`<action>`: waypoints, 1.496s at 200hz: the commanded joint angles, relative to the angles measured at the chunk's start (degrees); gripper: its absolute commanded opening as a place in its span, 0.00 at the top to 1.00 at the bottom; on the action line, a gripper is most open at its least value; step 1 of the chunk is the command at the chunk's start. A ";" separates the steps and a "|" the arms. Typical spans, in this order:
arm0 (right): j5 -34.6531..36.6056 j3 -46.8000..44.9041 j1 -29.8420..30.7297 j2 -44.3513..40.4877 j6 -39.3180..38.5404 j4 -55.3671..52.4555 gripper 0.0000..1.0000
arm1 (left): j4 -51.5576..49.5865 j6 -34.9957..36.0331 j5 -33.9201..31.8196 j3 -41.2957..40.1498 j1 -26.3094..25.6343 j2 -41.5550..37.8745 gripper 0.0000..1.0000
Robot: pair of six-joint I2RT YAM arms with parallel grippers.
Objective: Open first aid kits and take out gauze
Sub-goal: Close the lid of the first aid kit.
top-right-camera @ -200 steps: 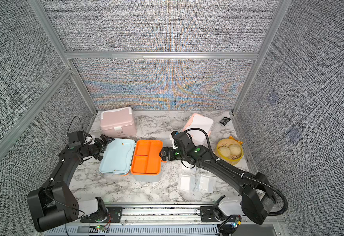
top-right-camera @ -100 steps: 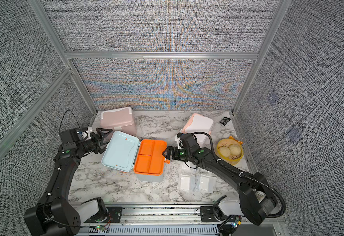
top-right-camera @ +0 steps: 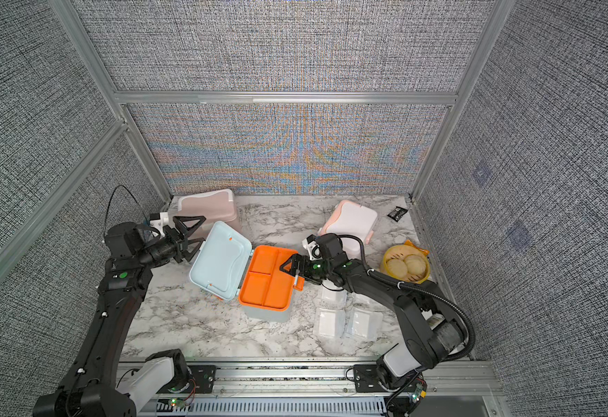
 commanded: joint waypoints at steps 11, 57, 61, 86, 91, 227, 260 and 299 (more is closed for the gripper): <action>-5.88 0.28 0.07 3.37 5.18 10.34 0.01 | 2.63 -0.37 -3.09 0.25 -2.48 -2.21 0.00; -7.08 1.38 0.52 5.99 6.95 13.27 0.01 | 5.01 -2.42 -3.55 -1.59 -3.48 -2.39 0.01; -7.09 1.48 0.66 6.09 7.08 13.31 0.01 | 5.24 -2.60 -3.72 -1.62 -3.69 -2.39 0.01; -7.19 2.21 1.19 7.20 7.78 14.16 0.01 | 5.58 -3.19 -4.66 -1.14 -5.82 -2.64 0.01; -7.20 2.44 1.38 7.48 7.90 14.30 0.01 | 5.70 -3.37 -4.96 -1.02 -6.36 -2.72 0.01; 3.90 3.66 1.64 -0.14 2.84 -1.24 0.01 | 3.12 1.10 -15.16 0.32 -21.67 -0.06 0.01; 9.20 2.71 0.43 -8.02 -1.84 -10.30 0.01 | 2.17 3.22 -17.44 0.65 -25.02 2.31 0.01; 13.00 0.33 -0.17 -14.15 -3.61 -14.20 0.01 | 1.77 5.91 -20.22 -0.01 -29.99 6.48 0.00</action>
